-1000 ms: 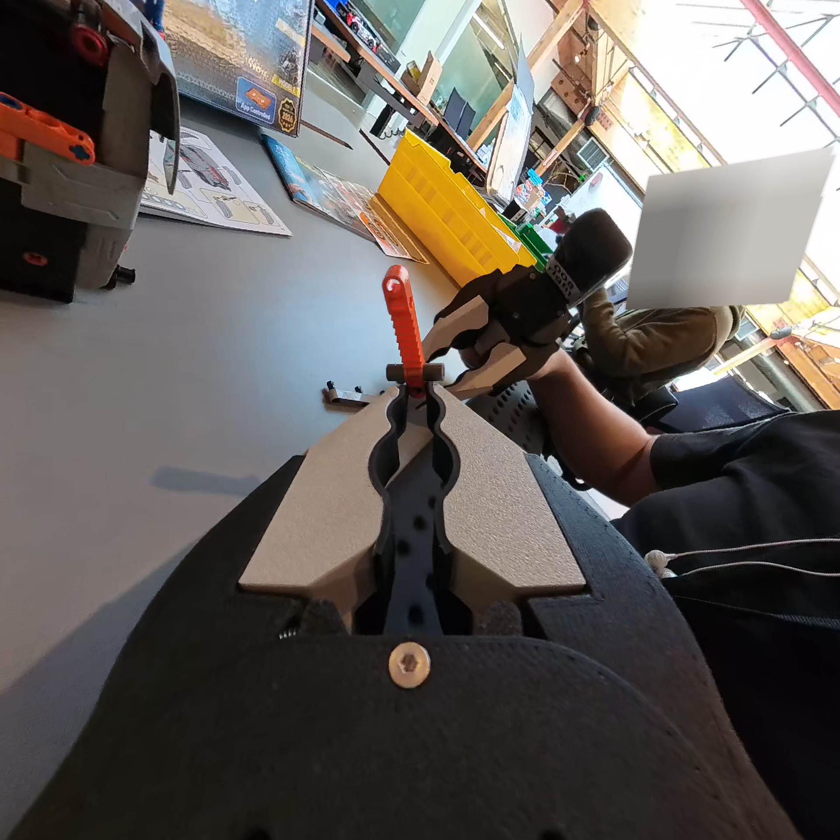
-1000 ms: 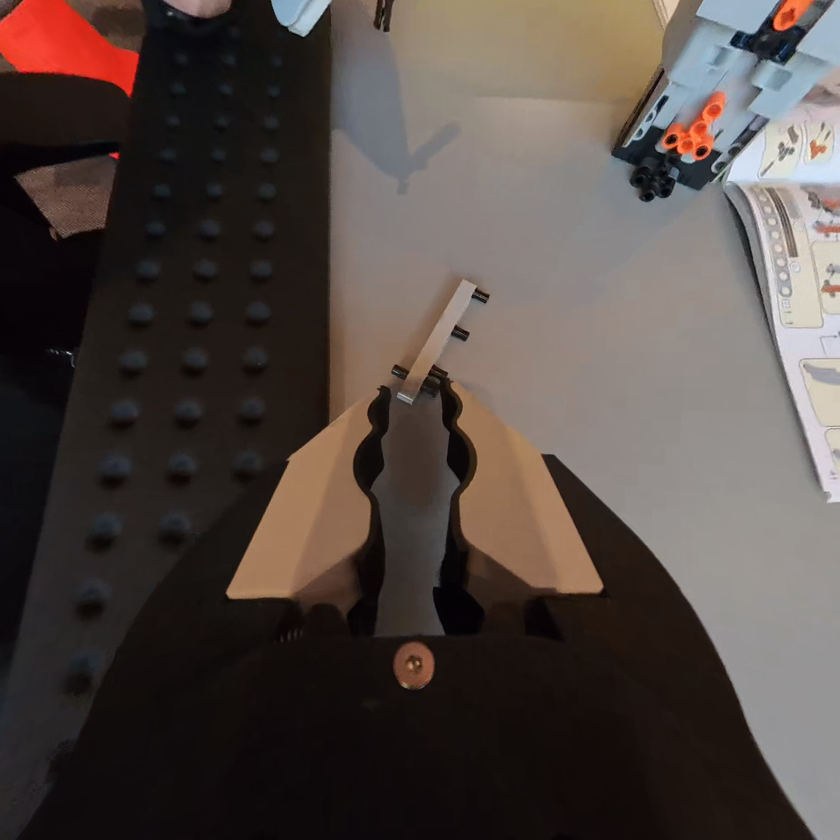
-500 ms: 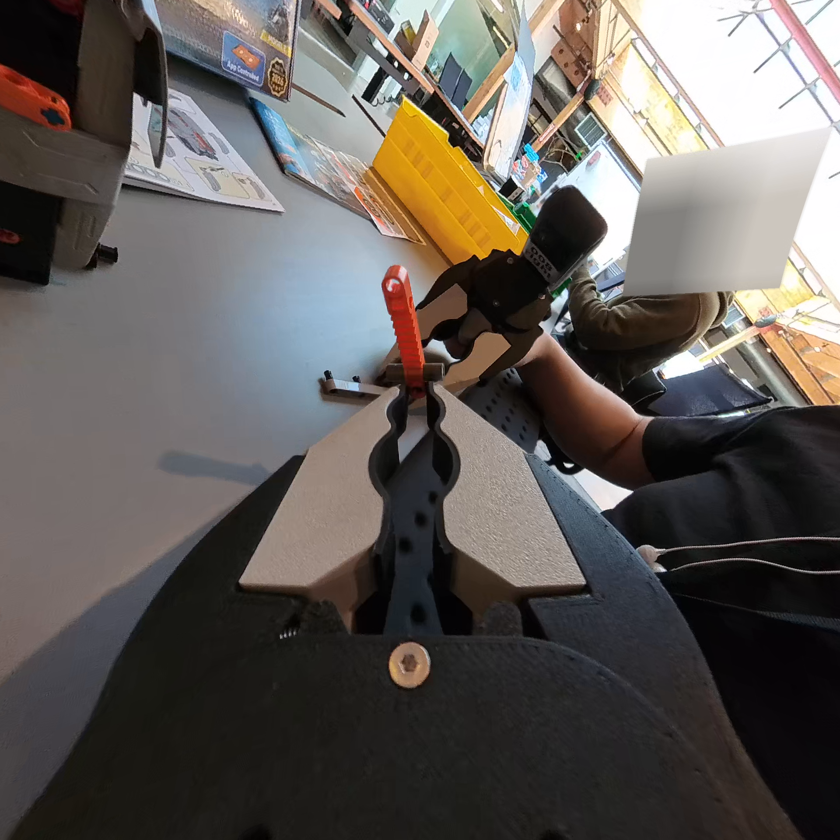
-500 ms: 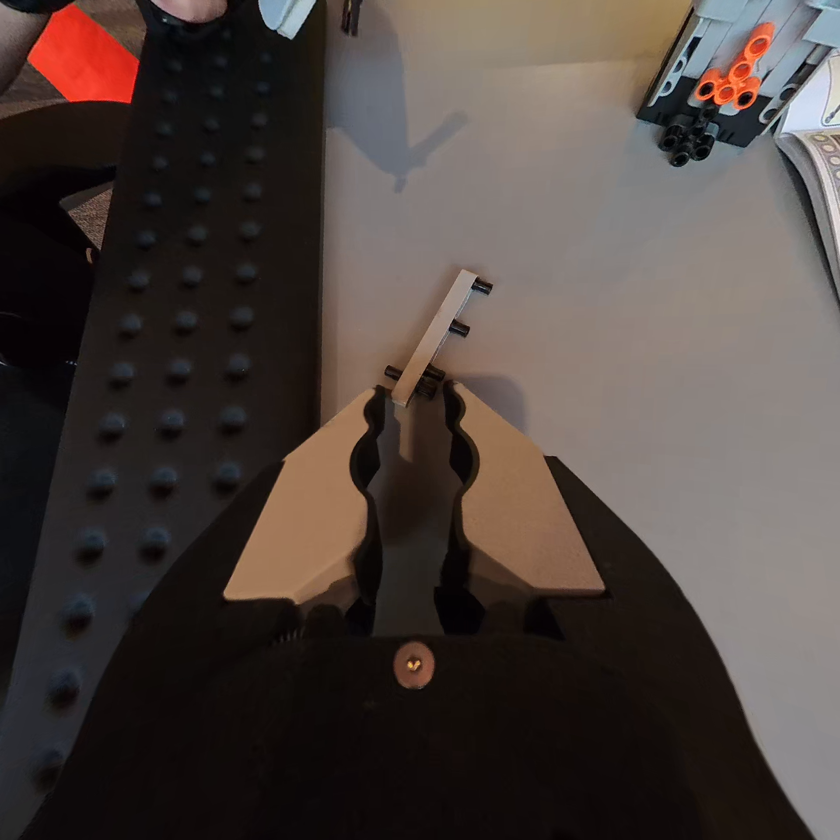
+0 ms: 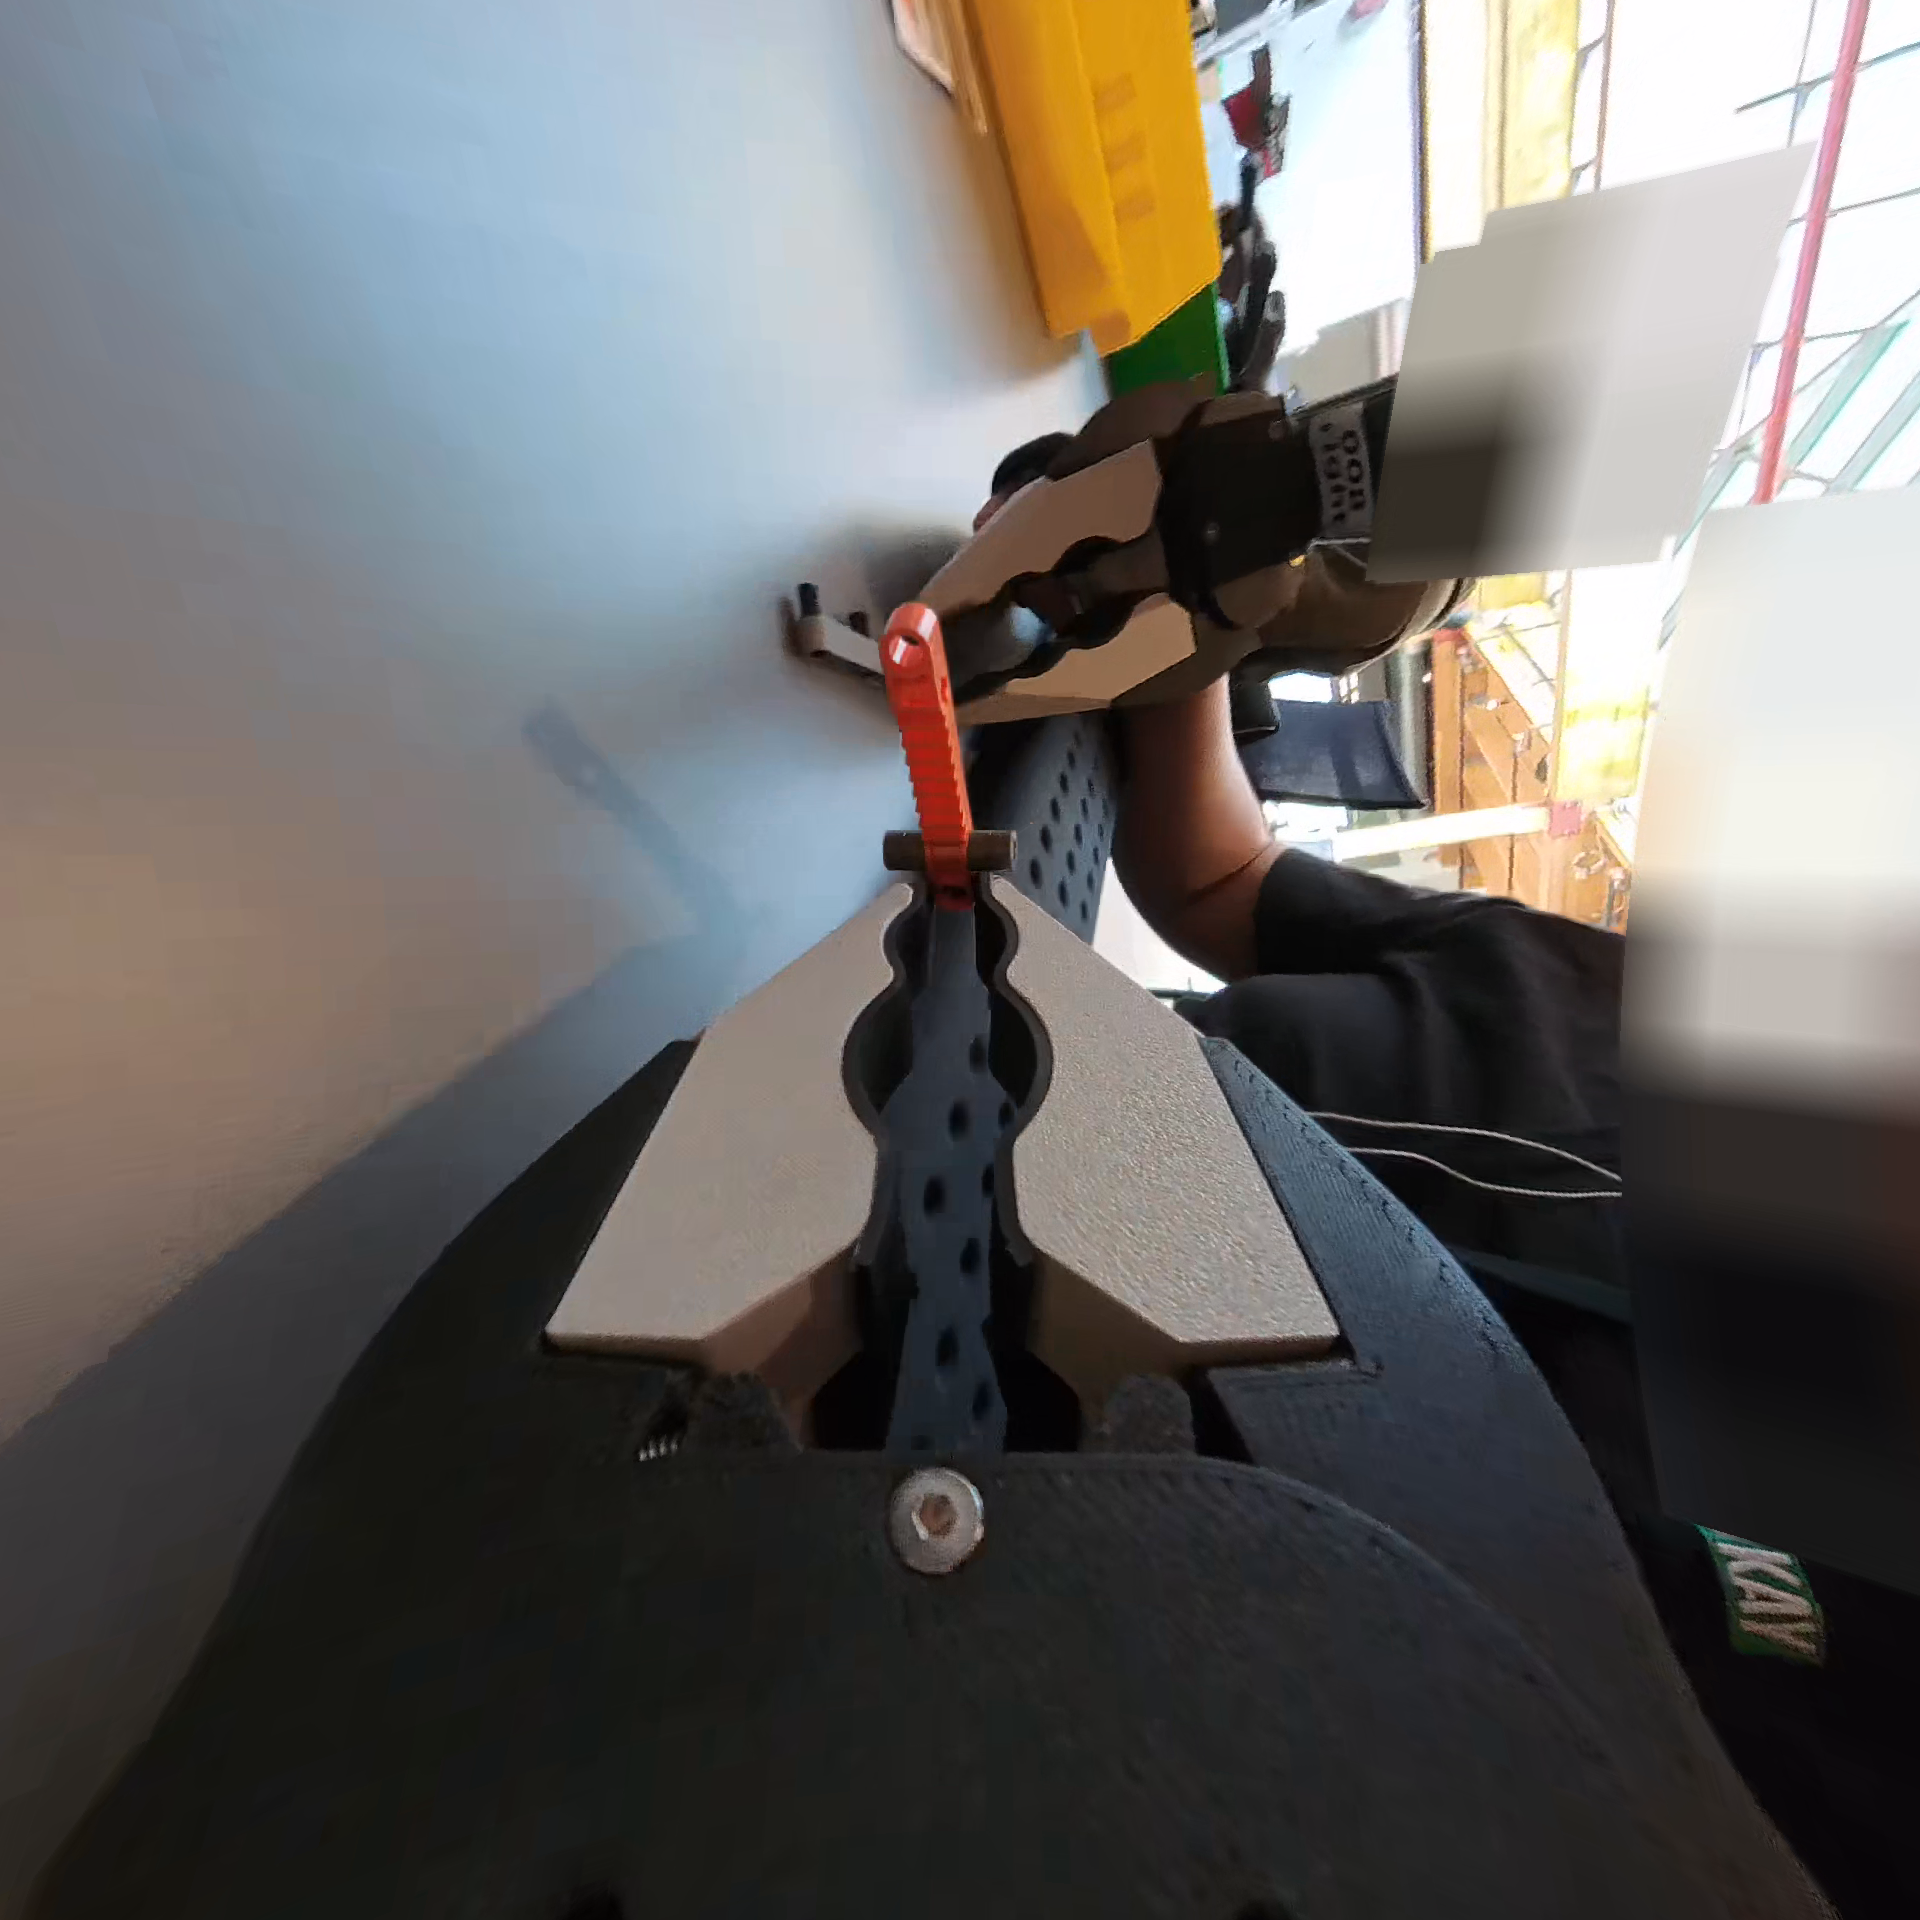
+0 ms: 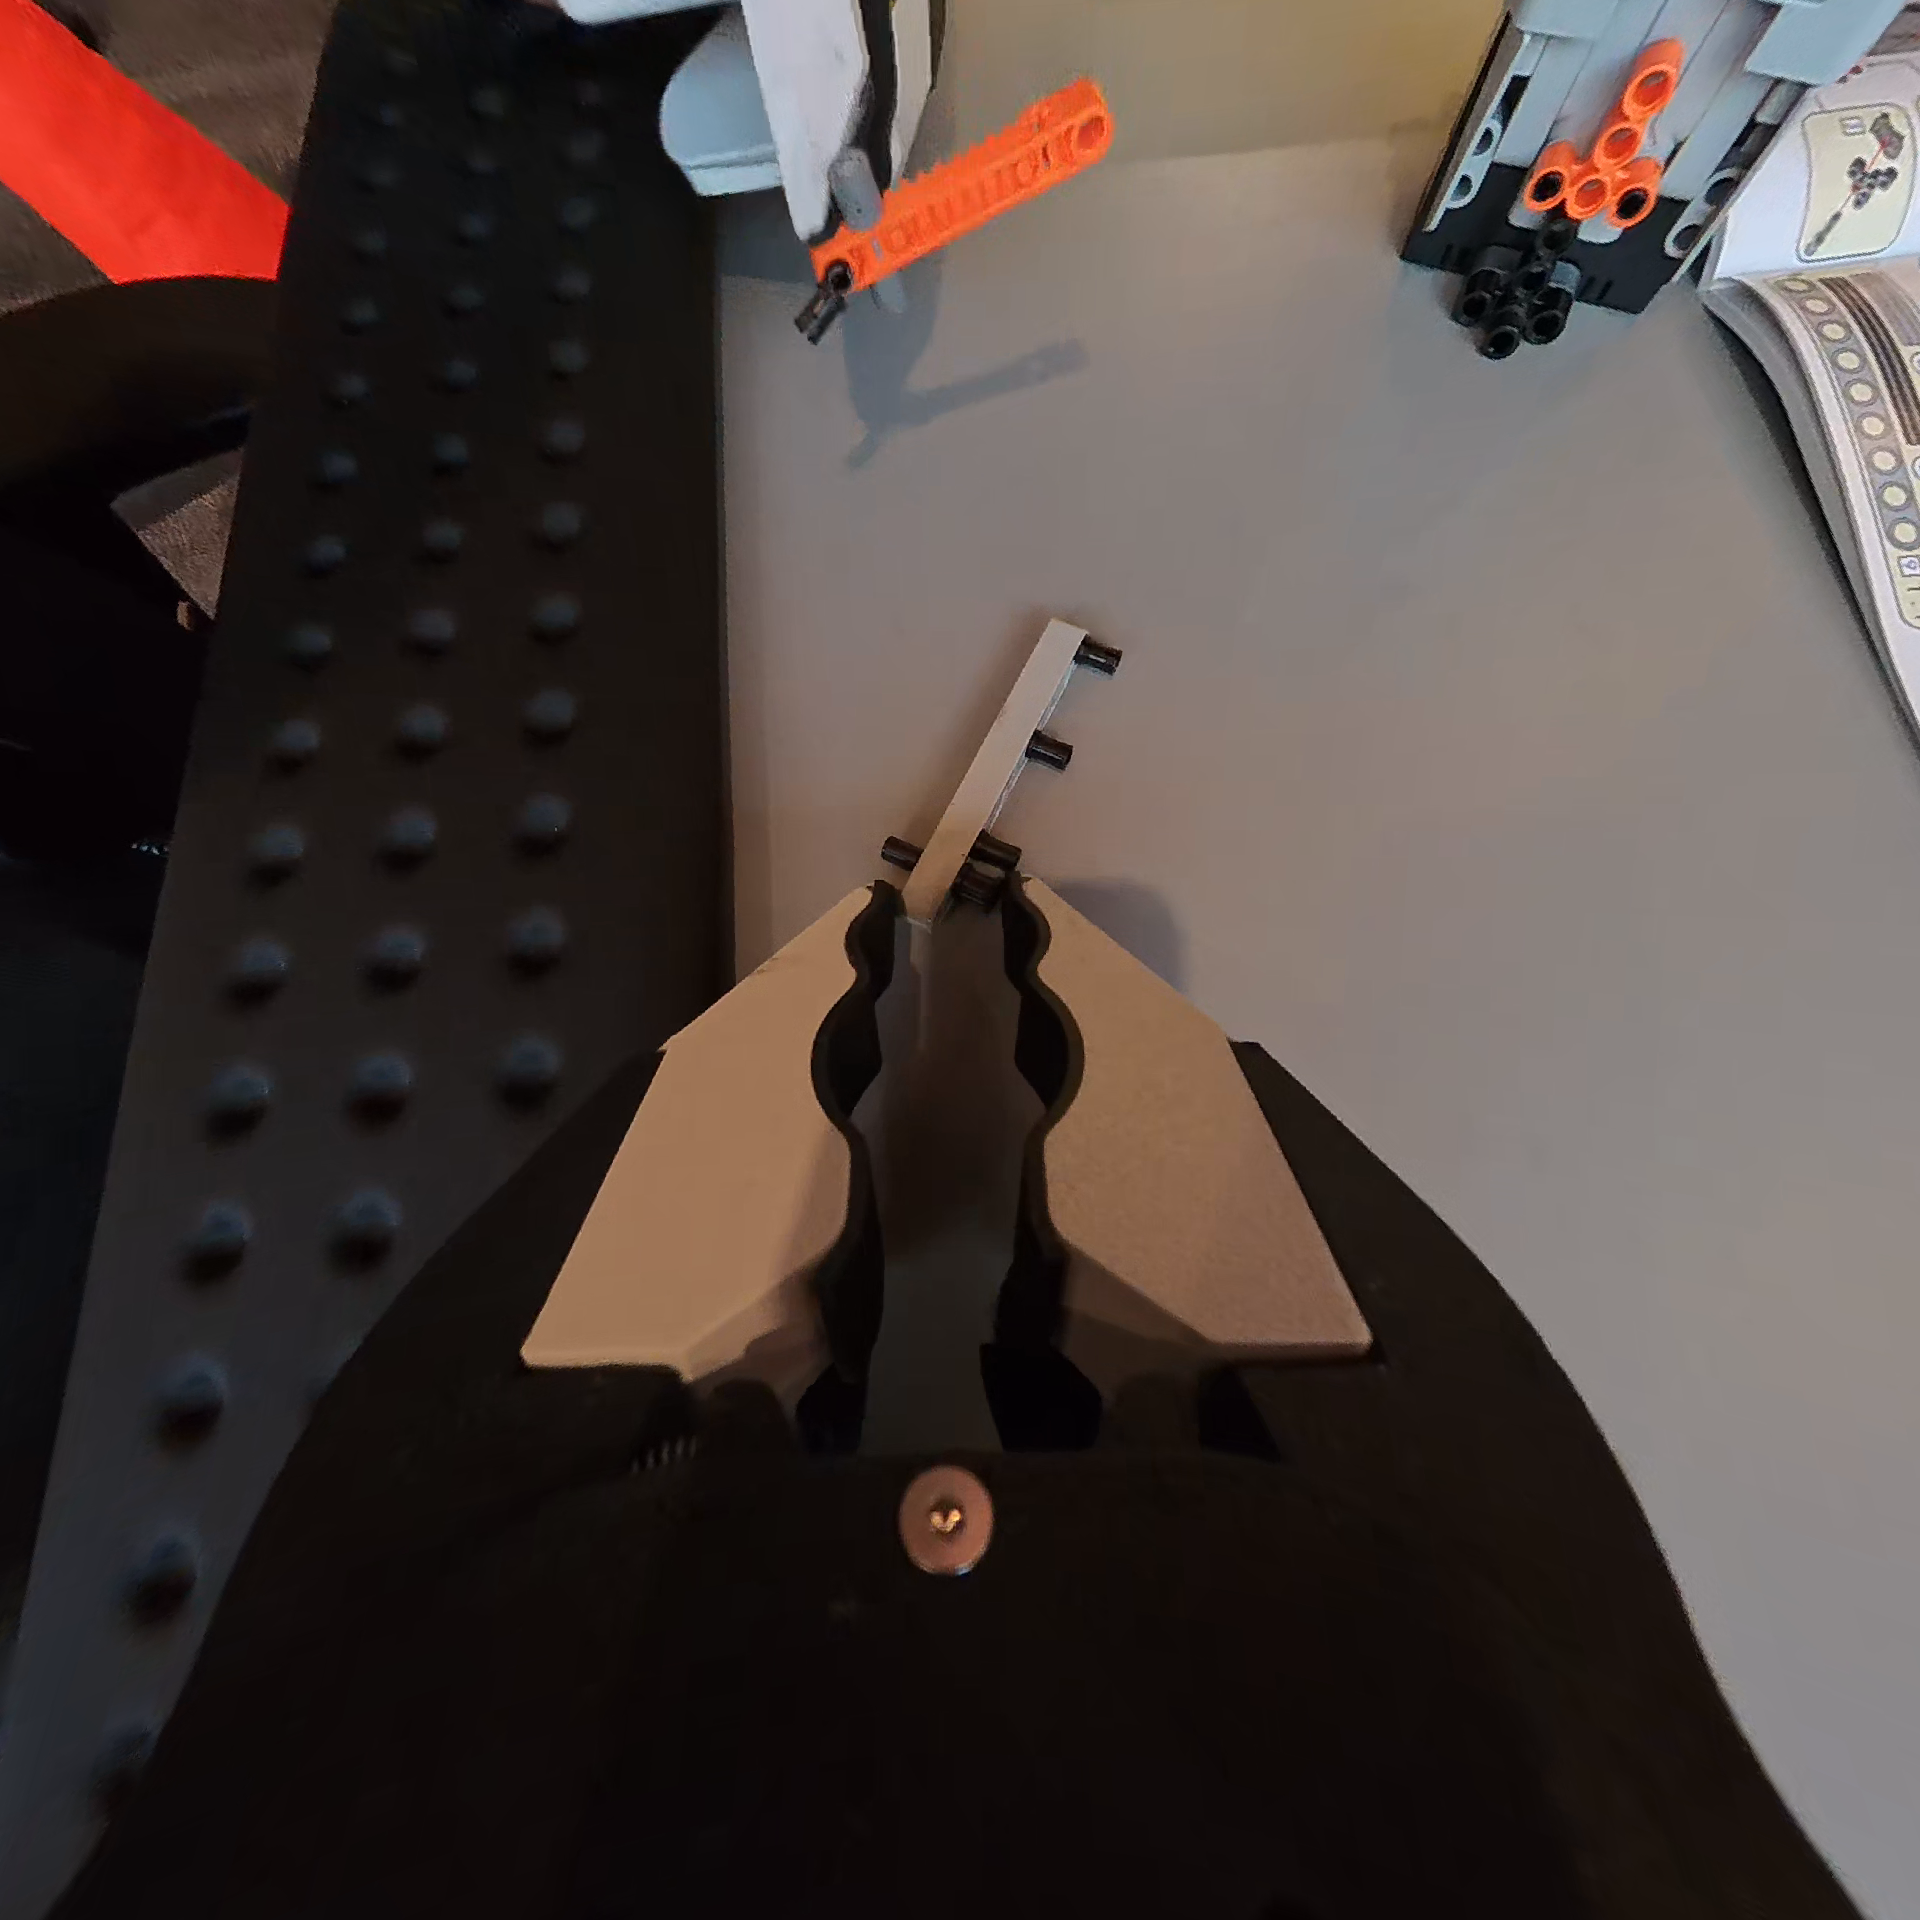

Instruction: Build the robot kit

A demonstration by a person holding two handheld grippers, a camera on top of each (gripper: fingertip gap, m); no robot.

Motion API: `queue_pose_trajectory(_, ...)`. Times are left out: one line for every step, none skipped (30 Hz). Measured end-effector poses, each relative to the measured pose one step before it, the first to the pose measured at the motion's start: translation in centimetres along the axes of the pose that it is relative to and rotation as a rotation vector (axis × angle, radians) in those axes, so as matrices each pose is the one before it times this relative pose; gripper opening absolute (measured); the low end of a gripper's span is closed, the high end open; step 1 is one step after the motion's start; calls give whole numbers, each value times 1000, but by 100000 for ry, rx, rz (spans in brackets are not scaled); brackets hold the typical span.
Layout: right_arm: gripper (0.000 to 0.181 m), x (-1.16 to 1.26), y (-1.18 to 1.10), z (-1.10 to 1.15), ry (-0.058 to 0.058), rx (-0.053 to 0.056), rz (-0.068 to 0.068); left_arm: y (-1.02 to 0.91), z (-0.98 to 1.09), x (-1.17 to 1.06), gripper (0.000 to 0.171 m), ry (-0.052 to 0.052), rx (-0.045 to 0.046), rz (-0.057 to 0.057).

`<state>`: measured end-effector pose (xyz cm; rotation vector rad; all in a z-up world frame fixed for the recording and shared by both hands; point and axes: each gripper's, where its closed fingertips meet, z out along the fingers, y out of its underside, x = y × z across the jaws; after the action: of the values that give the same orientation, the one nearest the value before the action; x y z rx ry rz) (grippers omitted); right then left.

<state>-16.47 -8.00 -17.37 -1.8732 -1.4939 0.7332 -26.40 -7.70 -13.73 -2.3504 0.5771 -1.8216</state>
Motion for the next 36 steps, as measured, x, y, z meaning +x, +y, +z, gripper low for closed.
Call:
queue_pose_trajectory(20,35,11,-46,380,347,239,-10,-45,-388,6,-2201,-1926,817)
queue_pose_trajectory(20,75,30,-58,592,77,-108,25,30,-270,6,-1676,-1835,1072)
queue_pose_trajectory(19,119,-19,-80,805,115,-353,103,84,-200,6,-983,-2068,498)
queue_pose_trajectory(19,153,-65,-81,876,341,-252,93,88,-238,6,-873,-1796,-391)
queue_pose_trajectory(20,146,-82,-66,615,552,103,72,75,-289,6,-886,-1321,-948)
queue_pose_trajectory(20,86,-103,-73,194,702,479,86,88,-232,6,-268,-1354,-1465)
queue_pose_trajectory(19,10,-112,-65,-282,717,573,76,74,-148,6,428,-1277,-1787)
queue_pose_trajectory(19,64,-80,-59,278,582,479,35,59,-169,6,300,-945,-1899)
queue_pose_trajectory(19,96,-45,-81,641,385,47,31,45,-149,6,290,-828,-1909)
queue_pose_trajectory(19,9,-27,-63,117,163,-158,7,15,-80,6,511,-686,-1697)
queue_pose_trajectory(19,24,-49,-71,291,352,41,-29,-34,-153,7,-151,-419,-1381)
queue_pose_trajectory(19,50,-56,-67,440,385,117,-7,-70,-316,7,-1329,-477,-1212)
queue_pose_trajectory(19,-8,-40,-47,36,156,-4,-1,-94,-341,7,-1595,-551,-1031)
queue_pose_trajectory(19,8,-35,-33,256,126,-263,-70,-118,-174,7,-625,29,-779)
queue_pose_trajectory(19,20,-50,-5,403,194,-669,-137,-144,-78,7,69,738,-851)
queue_pose_trajectory(19,-14,-20,24,6,21,-484,-136,-178,-77,7,186,926,-1010)
queue_pose_trajectory(19,-4,-13,49,-114,6,109,-86,-194,-3,7,584,808,-901)
queue_pose_trajectory(19,-21,21,42,-343,-47,550,-58,-211,61,8,807,776,-906)
queue_pose_trajectory(19,5,40,19,-243,-70,623,-66,-283,104,15,647,929,-1028)
queue_pose_trajectory(19,12,45,-28,-53,10,351,-61,-343,52,22,-124,916,-718)
queue_pose_trajectory(19,-13,-13,-77,-84,261,194,-54,-459,-115,28,-1819,1151,-63)
queue_pose_trajectory(19,20,-110,-120,37,865,601,-133,-597,-279,30,-3694,2103,792)
queue_pose_trajectory(19,58,-177,-140,-196,1277,1657,-229,-711,-318,31,-4972,3279,1986)
queue_pose_trajectory(18,-2,-200,-143,-994,1513,2349,-326,-778,-297,31,-6114,4102,3386)
queue_pose_trajectory(18,-27,-206,-140,-1484,1560,3064,-374,-786,-237,30,-7827,4536,5864)
queue_pose_trajectory(18,-60,-174,-122,-2122,1452,3753,-472,-667,87,29,-8142,4686,9563)
queue_pose_trajectory(18,-79,-119,-91,-2535,1081,4762,-570,-468,656,28,-6422,4606,11967)
queue_pose_trajectory(18,-38,-111,-75,-2575,1133,5154,-605,-178,1126,27,-4375,3947,12443)
queue_pose_trajectory(18,-129,-68,-57,-3135,975,5072,-605,180,1514,28,-2157,3071,12295)
queue_pose_trajectory(18,-110,-38,-41,-3001,596,5035,-639,522,1805,31,70,2622,11520)
queue_pose_trajectory(18,-38,-34,-38,-2358,664,4462,-624,836,1817,39,1467,1966,10135)
queue_pose_trajectory(17,-30,7,-53,-2224,415,4193,-442,1114,1507,42,1642,458,9501)
queue_pose_trajectory(17,36,-6,-63,-1798,499,3985,-204,1344,995,43,319,-1336,10170)
queue_pose_trajectory(17,17,-69,-122,-1658,961,3408,28,1424,478,46,-1791,-2803,11120)
queue_pose_trajectory(17,-29,-144,-179,-1680,1498,2789,138,1403,285,47,-2578,-3590,11267)
queue_pose_trajectory(17,-37,-248,-238,-1444,1936,1920,101,1310,237,47,-2578,-3811,10358)
